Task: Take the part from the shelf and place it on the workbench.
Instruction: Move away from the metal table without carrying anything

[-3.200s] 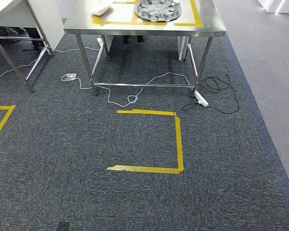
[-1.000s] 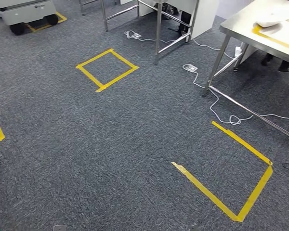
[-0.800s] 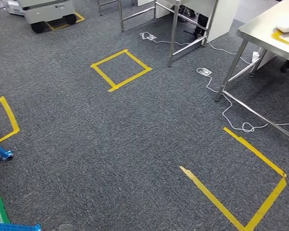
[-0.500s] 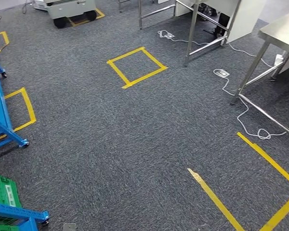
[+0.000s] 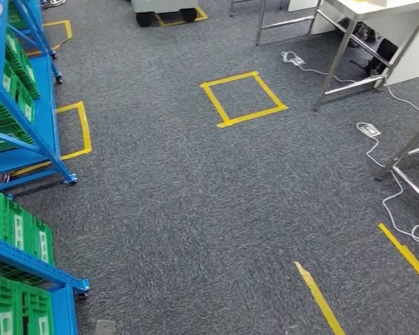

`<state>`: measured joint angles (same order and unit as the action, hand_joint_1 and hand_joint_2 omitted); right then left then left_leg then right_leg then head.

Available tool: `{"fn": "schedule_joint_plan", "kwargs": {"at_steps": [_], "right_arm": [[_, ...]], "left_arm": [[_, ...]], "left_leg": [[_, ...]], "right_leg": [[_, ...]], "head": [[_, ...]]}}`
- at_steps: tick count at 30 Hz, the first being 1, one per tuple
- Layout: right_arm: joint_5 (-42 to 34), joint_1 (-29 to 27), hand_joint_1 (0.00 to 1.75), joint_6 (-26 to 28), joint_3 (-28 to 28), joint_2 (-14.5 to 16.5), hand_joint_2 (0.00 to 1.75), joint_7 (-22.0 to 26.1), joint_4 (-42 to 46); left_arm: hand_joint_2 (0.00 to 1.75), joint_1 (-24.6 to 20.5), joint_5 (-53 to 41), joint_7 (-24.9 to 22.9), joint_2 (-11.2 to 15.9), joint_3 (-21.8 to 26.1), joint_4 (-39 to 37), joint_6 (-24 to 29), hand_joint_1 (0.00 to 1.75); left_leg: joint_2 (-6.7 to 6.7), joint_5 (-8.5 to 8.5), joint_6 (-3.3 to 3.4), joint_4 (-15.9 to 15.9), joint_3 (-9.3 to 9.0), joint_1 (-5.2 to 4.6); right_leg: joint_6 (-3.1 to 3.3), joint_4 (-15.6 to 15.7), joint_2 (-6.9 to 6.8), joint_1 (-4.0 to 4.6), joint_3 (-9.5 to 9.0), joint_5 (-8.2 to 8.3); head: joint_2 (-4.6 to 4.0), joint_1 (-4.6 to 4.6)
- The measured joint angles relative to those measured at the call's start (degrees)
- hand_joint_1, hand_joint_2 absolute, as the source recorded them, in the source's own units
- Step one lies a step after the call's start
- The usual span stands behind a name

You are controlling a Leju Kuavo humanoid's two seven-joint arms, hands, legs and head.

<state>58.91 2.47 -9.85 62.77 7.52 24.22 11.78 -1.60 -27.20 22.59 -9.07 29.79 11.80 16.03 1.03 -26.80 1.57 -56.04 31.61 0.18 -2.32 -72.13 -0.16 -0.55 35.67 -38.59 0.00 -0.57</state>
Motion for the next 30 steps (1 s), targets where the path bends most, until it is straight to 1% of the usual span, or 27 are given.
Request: {"fn": "schedule_joint_plan", "kwargs": {"at_steps": [1,2,3,4,5,6,7,9,10,11,12,13,14,15,16,17,18,20,21,22,23,24,25,27,28,29,30], "right_arm": [[0.0,-0.1,0.00,0.0,0.0,0.0,0.00,0.0,0.0],[0.0,-0.2,0.00,0.0,0.1,0.0,0.00,0.0,0.0],[0.0,-0.3,0.00,0.0,0.1,0.0,0.00,0.0,0.0],[0.0,-0.4,0.00,0.0,0.1,0.0,0.00,0.0,0.0],[0.1,-0.4,0.00,0.0,0.1,0.0,0.00,0.0,0.0],[0.2,-0.4,0.00,0.0,0.1,0.0,0.00,0.0,0.0],[0.4,-0.4,0.00,0.0,0.1,0.0,0.00,-0.1,0.0],[0.9,-0.4,0.00,0.2,0.1,0.1,0.00,-0.1,0.0],[1.2,-0.4,0.00,0.3,0.1,0.2,0.00,0.0,0.0],[1.5,-0.3,0.00,0.3,0.1,0.3,0.00,0.0,0.0],[1.7,-0.3,0.00,0.4,0.0,0.4,0.00,0.1,0.0],[1.8,-0.3,0.00,0.4,0.1,0.5,0.00,0.1,0.0],[1.9,-0.4,0.00,0.5,0.1,0.6,0.00,0.1,0.0],[2.0,-0.4,0.00,0.5,0.0,0.6,0.00,0.2,0.0],[2.0,-0.4,0.00,0.5,0.0,0.6,0.00,0.2,-0.1],[2.1,-0.3,0.00,0.6,0.0,0.6,0.00,0.2,-0.1],[2.2,-0.2,0.00,0.6,0.0,0.7,0.00,0.3,-0.1],[2.3,0.0,0.00,0.8,0.0,0.7,0.00,0.4,-0.1],[2.4,0.1,0.00,0.8,0.0,0.7,0.00,0.4,-0.1],[2.6,0.2,0.00,0.9,-0.1,0.7,0.00,0.4,-0.2],[2.8,0.2,0.00,1.0,-0.1,0.8,0.00,0.4,-0.2],[3.1,0.4,0.00,1.2,-0.1,0.9,0.00,0.3,-0.2],[3.4,0.5,0.00,1.4,-0.3,1.0,0.00,0.3,-0.2],[3.8,0.7,0.00,1.9,-0.5,1.3,0.00,0.3,-0.3],[3.9,0.7,0.00,2.2,-0.6,1.5,0.00,0.3,-0.3],[4.0,0.7,0.00,2.4,-0.6,1.6,0.00,0.4,-0.3],[4.0,0.6,0.00,2.6,-0.7,1.6,0.00,0.5,-0.4]], "left_arm": [[0.00,0.0,-0.1,0.1,0.0,0.0,0.0,0.0,0.00],[0.00,0.1,0.0,0.2,-0.1,0.0,0.0,0.0,0.00],[0.00,0.1,0.1,0.3,-0.1,0.0,0.0,0.1,0.00],[0.00,0.1,0.2,0.4,-0.1,0.0,0.0,0.1,0.00],[0.00,0.1,0.3,0.6,-0.2,0.0,0.0,0.1,0.00],[0.00,0.0,0.5,0.7,-0.2,0.0,0.0,0.1,0.00],[0.00,0.0,0.6,0.9,-0.2,0.0,0.0,0.0,0.00],[0.00,0.2,1.2,1.2,-0.1,0.1,0.0,-0.2,0.00],[0.00,0.3,1.5,1.3,0.0,0.2,0.0,-0.4,0.00],[0.00,0.4,1.8,1.4,0.1,0.3,0.0,-0.6,0.00],[0.00,0.3,2.0,1.4,0.2,0.3,0.0,-0.8,0.00],[0.00,0.3,2.2,1.4,0.3,0.3,0.0,-0.9,0.00],[0.00,0.2,2.3,1.4,0.3,0.3,0.0,-1.0,0.00],[0.00,0.2,2.4,1.4,0.4,0.4,0.0,-1.1,0.00],[0.00,0.4,2.5,1.4,0.4,0.4,0.0,-1.1,0.00],[0.00,0.5,2.5,1.4,0.5,0.4,0.0,-1.1,0.00],[0.00,0.6,2.6,1.4,0.6,0.4,0.0,-1.2,0.00],[0.00,0.6,2.7,1.5,0.8,0.6,0.0,-1.3,0.00],[0.00,0.4,2.9,1.6,0.9,0.7,0.0,-1.3,0.00],[0.00,0.4,3.1,1.7,1.0,0.8,0.0,-1.4,0.00],[0.00,0.3,3.4,1.7,1.0,1.0,0.0,-1.5,0.00],[0.00,0.4,3.7,1.8,1.0,1.3,0.0,-1.6,0.00],[0.00,0.6,4.0,1.7,1.1,1.6,0.0,-1.8,0.00],[0.00,0.8,4.4,1.3,1.3,2.2,0.0,-2.1,0.00],[0.00,0.8,4.5,1.1,1.4,2.4,0.0,-2.3,0.00],[0.00,0.7,4.5,0.8,1.5,2.6,0.0,-2.5,0.00],[0.00,0.7,4.5,0.6,1.5,2.8,0.0,-2.6,0.00]], "left_leg": [[0.84,-0.01,0.00,0.0,-0.05,0.00],[1.71,-0.03,-0.03,-0.1,-0.15,0.00],[2.55,-0.07,-0.10,-0.1,-0.26,0.01],[3.32,-0.13,-0.23,-0.2,-0.31,0.05],[4.02,-0.18,-0.46,-0.4,-0.24,0.01],[4.66,-0.16,-0.79,-0.5,-0.03,0.03],[5.30,-0.06,-1.18,-0.6,0.26,0.12],[6.54,0.20,-2.00,-0.6,0.76,0.30],[6.17,-0.03,-2.32,-0.9,0.98,0.28],[4.99,-0.85,-2.61,-2.1,1.54,0.19],[3.30,-2.34,-2.89,-4.5,2.67,0.12],[1.41,-4.26,-3.16,-8.2,4.37,0.08],[0.26,-6.12,-3.41,-12.3,6.33,0.15],[-0.28,-7.29,-3.58,-15.7,7.91,0.24],[-0.51,-7.42,-3.68,-17.3,8.63,0.31],[-0.67,-6.39,-3.70,-16.6,8.18,0.37],[-0.95,-4.51,-3.62,-13.8,6.66,0.38],[-3.12,-0.90,-3.15,-5.9,2.47,0.07],[-4.22,-0.14,-2.75,-3.1,1.03,-0.13],[-5.01,-0.03,-2.38,-1.6,0.35,-0.35],[-5.00,-0.31,-2.06,-1.2,0.28,-0.52],[-4.41,-0.33,-1.70,-1.0,0.35,-0.45],[-3.80,-0.22,-1.44,-0.8,0.34,-0.35],[-2.65,0.07,-0.84,-0.4,0.24,-0.04],[-2.04,0.16,-0.62,-0.3,0.24,0.06],[-1.32,0.19,-0.45,-0.4,0.29,0.08],[-0.51,0.21,-0.35,-0.4,0.31,0.07]], "right_leg": [[0.01,-1.0,0.08,-0.01,0.77,0.48],[0.06,0.5,0.20,-0.04,0.39,2.19],[0.18,4.1,0.71,-0.10,-0.96,4.68],[0.35,8.2,2.06,-0.22,-2.67,6.84],[0.51,11.9,3.57,-0.39,-4.22,8.27],[0.66,14.2,4.82,-0.48,-5.27,8.88],[0.81,15.1,5.57,-0.49,-5.75,8.81],[1.23,15.3,4.61,-0.47,-6.07,8.87],[1.55,15.5,3.89,-0.54,-6.18,8.99],[1.90,15.8,3.07,-0.63,-6.32,9.09],[2.23,16.0,2.11,-0.71,-6.47,9.11],[2.47,16.0,1.11,-0.61,-6.56,9.03],[2.63,16.0,0.07,-0.53,-6.62,8.92],[2.71,16.0,-0.93,-0.46,-6.66,8.82],[2.72,16.0,-1.82,-0.43,-6.73,8.71],[2.70,16.0,-2.59,-0.41,-6.83,8.60],[2.62,16.0,-3.30,-0.40,-7.02,8.46],[2.26,15.9,-4.55,-0.18,-7.40,8.05],[1.97,15.8,-5.12,0.01,-7.54,7.82],[1.65,15.7,-5.69,0.22,-7.64,7.61],[1.34,15.7,-6.31,0.37,-7.74,7.46],[1.04,15.8,-6.84,0.39,-7.94,7.33],[0.71,15.6,-6.37,0.33,-7.95,6.99],[0.21,12.7,-3.41,0.07,-6.67,4.89],[0.07,9.5,-1.57,-0.06,-5.08,3.17],[0.01,5.5,-0.54,-0.12,-3.13,1.45],[-0.03,1.9,-0.14,-0.14,-1.19,0.34]], "head": [[0.00,0.00],[0.00,0.01],[0.00,0.00],[0.00,-0.01],[0.00,0.02],[0.00,0.03],[0.00,0.04],[0.01,0.04],[0.01,0.10],[0.01,0.31],[0.01,0.50],[0.00,0.71],[0.00,0.86],[0.00,0.85],[0.00,0.86],[0.00,0.87],[0.00,0.88],[0.00,0.90],[0.00,0.89],[0.00,0.84],[0.00,0.81],[0.00,0.78],[0.00,0.72],[0.01,0.48],[0.01,0.34],[0.01,0.25],[0.01,0.25]]}}
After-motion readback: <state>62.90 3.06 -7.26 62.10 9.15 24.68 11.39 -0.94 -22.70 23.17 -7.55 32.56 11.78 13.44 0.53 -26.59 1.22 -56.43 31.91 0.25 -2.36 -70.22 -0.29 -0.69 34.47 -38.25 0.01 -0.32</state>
